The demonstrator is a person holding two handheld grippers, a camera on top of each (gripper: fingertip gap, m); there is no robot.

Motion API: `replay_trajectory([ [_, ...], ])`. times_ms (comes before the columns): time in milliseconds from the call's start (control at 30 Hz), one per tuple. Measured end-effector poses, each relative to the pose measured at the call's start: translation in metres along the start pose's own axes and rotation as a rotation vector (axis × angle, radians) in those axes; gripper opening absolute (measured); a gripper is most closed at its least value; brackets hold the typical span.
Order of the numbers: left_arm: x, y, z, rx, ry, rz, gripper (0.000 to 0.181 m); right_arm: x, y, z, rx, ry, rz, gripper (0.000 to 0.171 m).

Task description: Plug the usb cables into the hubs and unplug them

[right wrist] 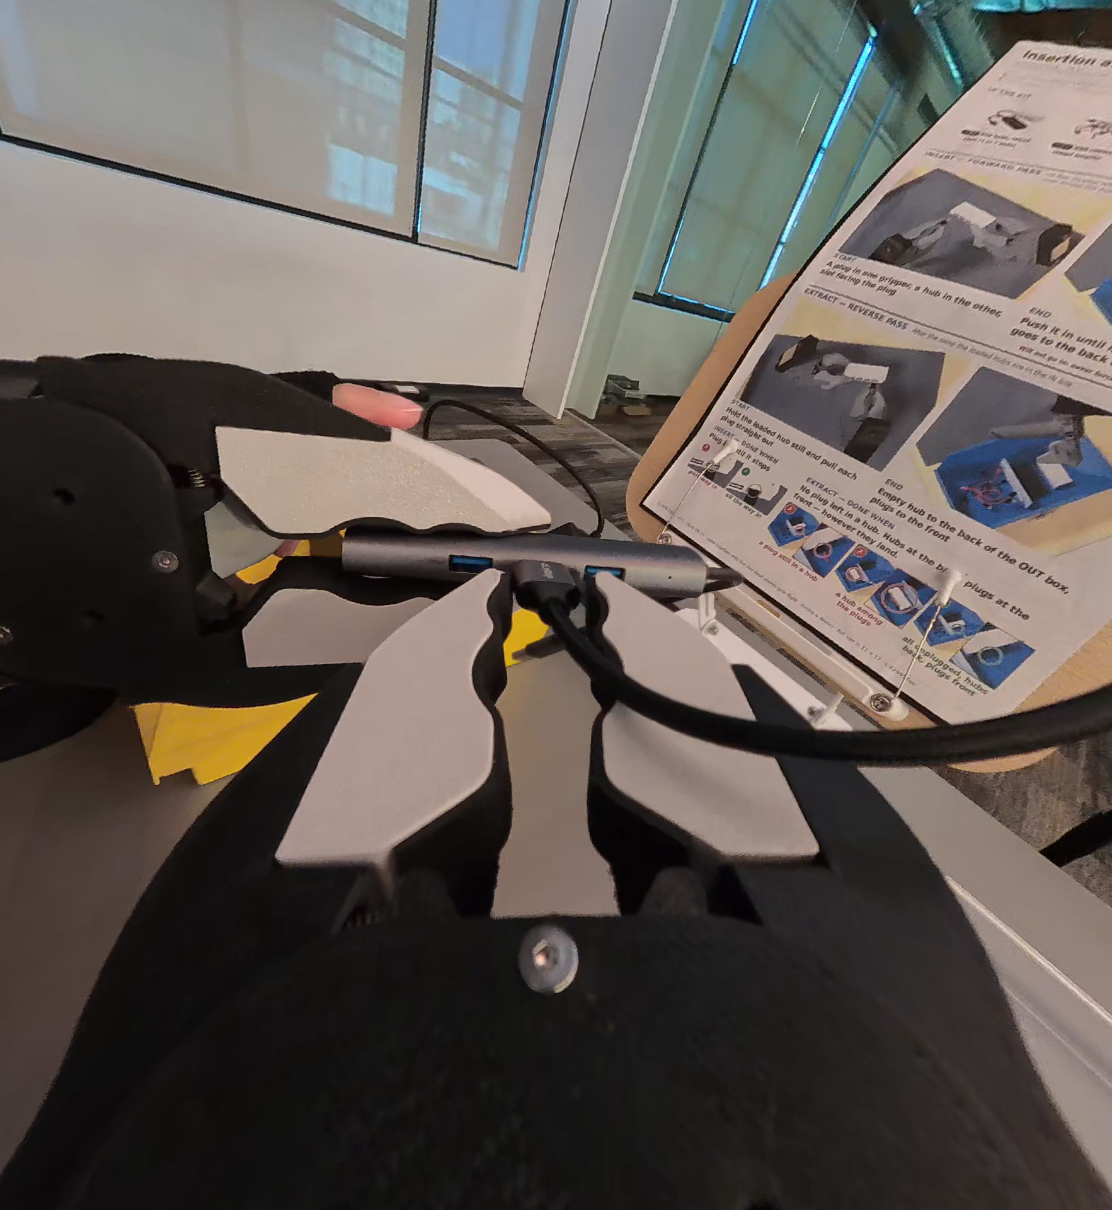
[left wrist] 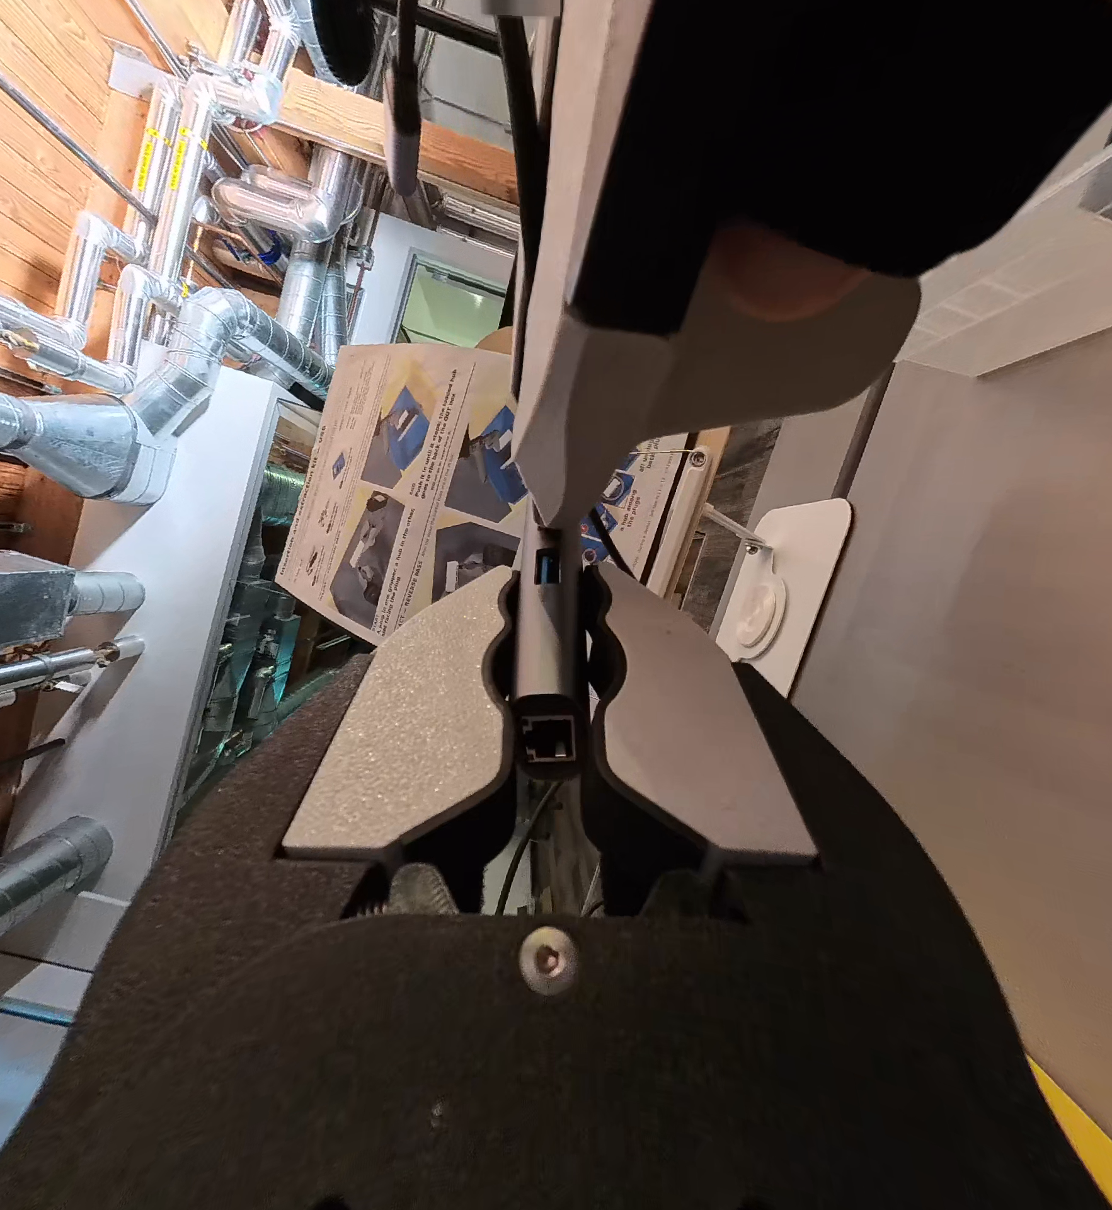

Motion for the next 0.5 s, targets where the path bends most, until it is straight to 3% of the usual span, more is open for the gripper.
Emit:
replay_trajectory([
  [500, -0.0018, -0.0036, -0.0022, 0.036, 0.005, 0.006, 0.017, -0.0054, 0.0079, -0.0033, 0.0, -0.067, -0.059, 0.018],
])
Point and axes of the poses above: each gripper's, where its closed fingertips meet, z back along the fingers, y out of its underside, x = y × z across the jaws, the point moved 10 cm from there along z, back along the fingers, and after that the axes turned 9 degrees about y, right-handed, at the moved point
